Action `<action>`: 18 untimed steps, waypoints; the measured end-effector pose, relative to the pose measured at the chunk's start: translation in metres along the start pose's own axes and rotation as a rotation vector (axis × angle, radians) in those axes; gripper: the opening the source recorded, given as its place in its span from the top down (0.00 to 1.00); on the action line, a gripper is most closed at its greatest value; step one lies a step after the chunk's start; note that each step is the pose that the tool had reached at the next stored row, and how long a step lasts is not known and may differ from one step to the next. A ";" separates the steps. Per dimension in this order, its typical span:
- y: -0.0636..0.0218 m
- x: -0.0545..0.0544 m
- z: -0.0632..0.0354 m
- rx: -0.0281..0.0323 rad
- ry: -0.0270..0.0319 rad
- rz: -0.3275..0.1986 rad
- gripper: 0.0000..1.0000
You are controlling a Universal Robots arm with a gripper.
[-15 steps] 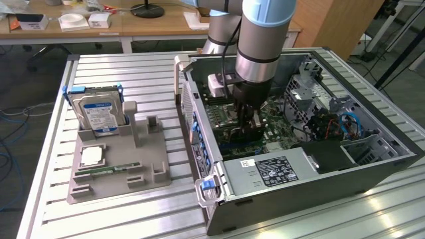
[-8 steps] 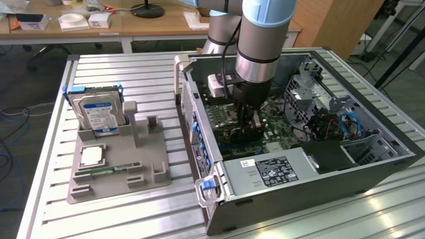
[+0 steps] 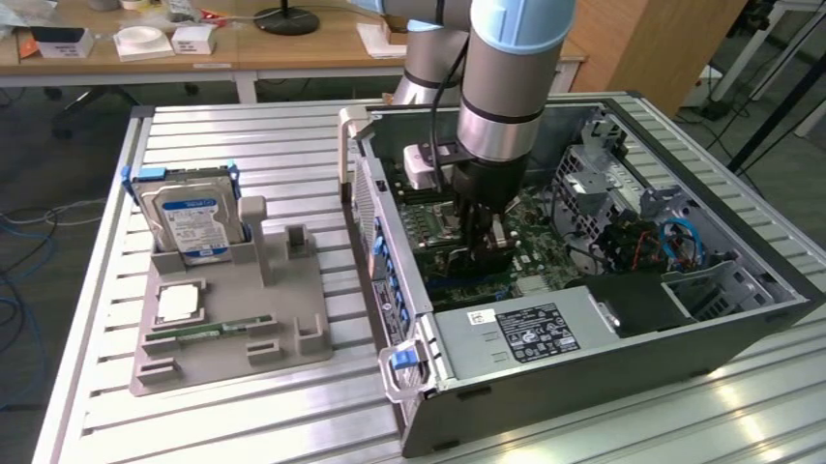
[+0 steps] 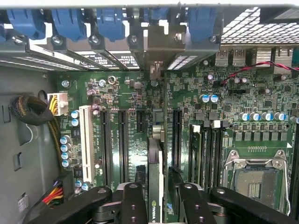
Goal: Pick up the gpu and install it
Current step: 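Insert the gpu into the slot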
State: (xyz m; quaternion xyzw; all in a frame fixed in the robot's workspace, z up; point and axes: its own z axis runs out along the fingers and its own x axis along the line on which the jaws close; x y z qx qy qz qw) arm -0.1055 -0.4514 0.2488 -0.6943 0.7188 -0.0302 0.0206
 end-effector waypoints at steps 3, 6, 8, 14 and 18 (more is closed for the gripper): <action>-0.0002 0.000 -0.0027 0.0001 -0.0002 0.000 0.67; -0.0006 0.000 -0.0090 0.0001 -0.0002 0.000 0.67; -0.0011 0.000 -0.0147 0.0001 -0.0001 0.000 0.68; -0.0017 0.000 -0.0228 0.0002 -0.0004 0.000 0.75; -0.0016 0.000 -0.0221 0.0001 -0.0002 0.000 0.75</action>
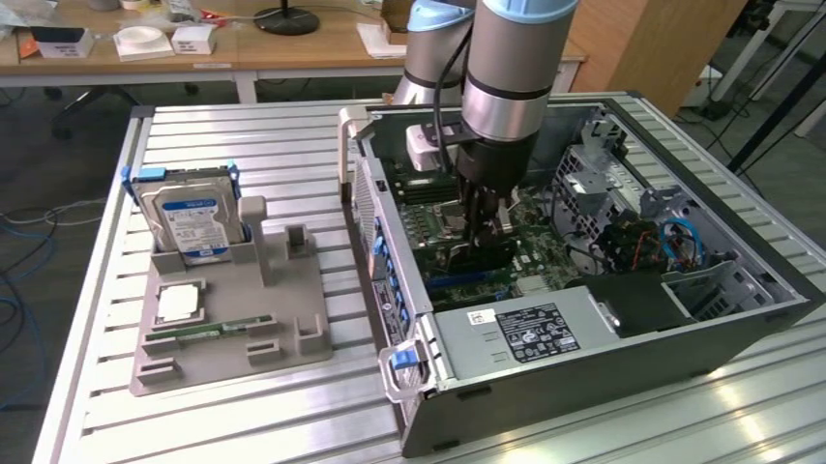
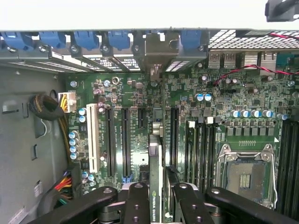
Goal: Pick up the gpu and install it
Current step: 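Insert the gpu into the slot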
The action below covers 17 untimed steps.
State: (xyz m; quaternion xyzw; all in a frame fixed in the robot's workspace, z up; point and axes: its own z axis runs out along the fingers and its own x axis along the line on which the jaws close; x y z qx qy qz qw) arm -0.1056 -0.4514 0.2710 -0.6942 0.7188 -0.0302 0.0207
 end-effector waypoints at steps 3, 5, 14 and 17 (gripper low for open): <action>0.0001 0.000 0.0001 0.0001 0.0008 0.000 0.75; 0.0000 0.001 0.0002 0.0001 0.0011 0.000 0.75; -0.0001 0.002 0.0001 -0.0008 0.0074 -0.001 0.75; 0.0000 0.002 0.0001 -0.0015 0.0074 0.000 0.75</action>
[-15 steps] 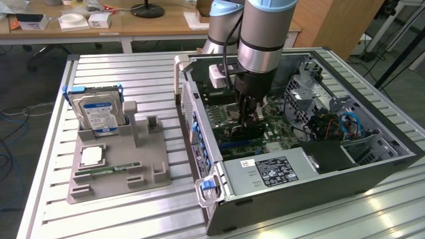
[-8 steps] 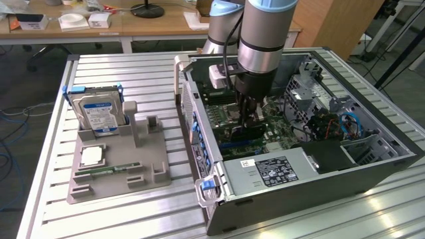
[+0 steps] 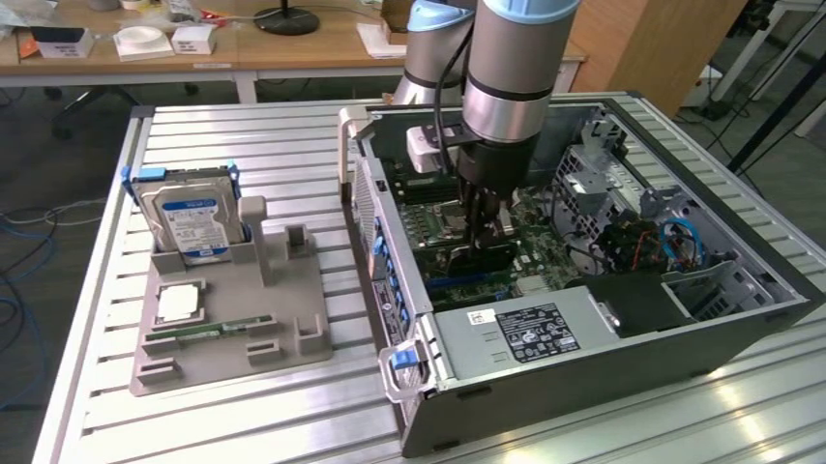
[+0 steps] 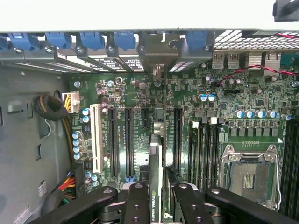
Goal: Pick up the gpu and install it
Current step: 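Insert the gpu into the slot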
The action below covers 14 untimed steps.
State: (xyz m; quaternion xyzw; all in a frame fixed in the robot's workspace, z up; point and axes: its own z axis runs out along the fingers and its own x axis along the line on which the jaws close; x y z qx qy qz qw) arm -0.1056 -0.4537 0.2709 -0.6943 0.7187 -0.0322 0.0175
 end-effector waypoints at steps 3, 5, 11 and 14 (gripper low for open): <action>0.0000 0.000 0.0002 0.0001 0.0043 0.000 0.75; 0.0001 0.000 0.0010 0.0003 0.0076 -0.001 0.75; 0.0004 0.000 0.0022 0.0003 0.0082 -0.001 0.75; 0.0004 0.000 0.0029 0.0005 0.0078 -0.001 0.75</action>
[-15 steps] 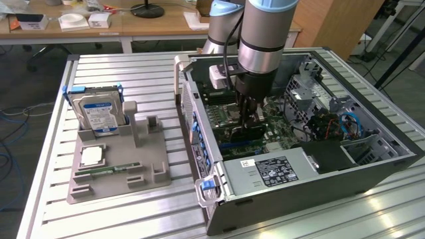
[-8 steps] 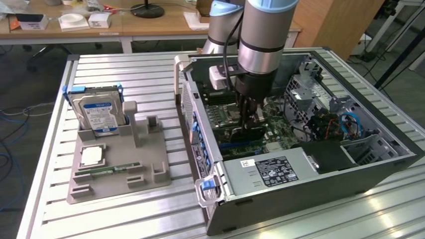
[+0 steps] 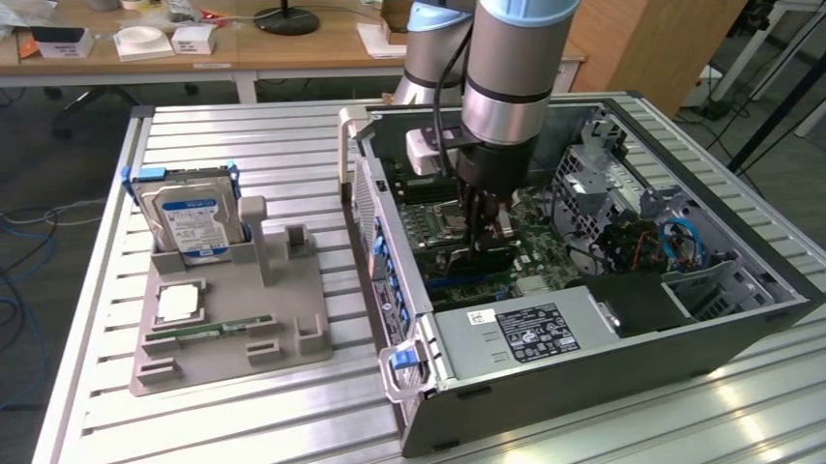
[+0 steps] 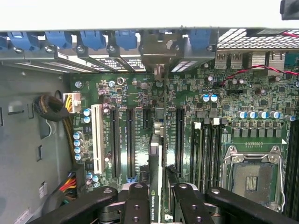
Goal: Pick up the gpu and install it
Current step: 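Insert the gpu into the slot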
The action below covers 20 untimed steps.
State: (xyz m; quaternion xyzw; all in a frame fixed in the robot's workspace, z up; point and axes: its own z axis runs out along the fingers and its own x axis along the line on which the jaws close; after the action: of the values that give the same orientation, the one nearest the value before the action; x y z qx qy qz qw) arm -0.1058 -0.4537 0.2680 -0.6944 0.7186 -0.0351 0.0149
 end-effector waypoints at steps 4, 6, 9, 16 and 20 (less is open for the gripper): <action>0.0001 -0.001 0.0014 0.0000 0.0001 0.000 0.75; 0.0003 -0.001 0.0029 -0.0002 0.0004 0.000 0.75; 0.0004 -0.001 0.0055 0.0000 0.0003 0.000 0.75; 0.0006 -0.001 0.0072 -0.0001 0.0002 0.000 0.75; 0.0006 -0.001 0.0072 -0.0001 0.0002 0.000 0.75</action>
State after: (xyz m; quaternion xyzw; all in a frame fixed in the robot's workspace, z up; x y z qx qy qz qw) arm -0.1058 -0.4530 0.2607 -0.6944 0.7185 -0.0351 0.0148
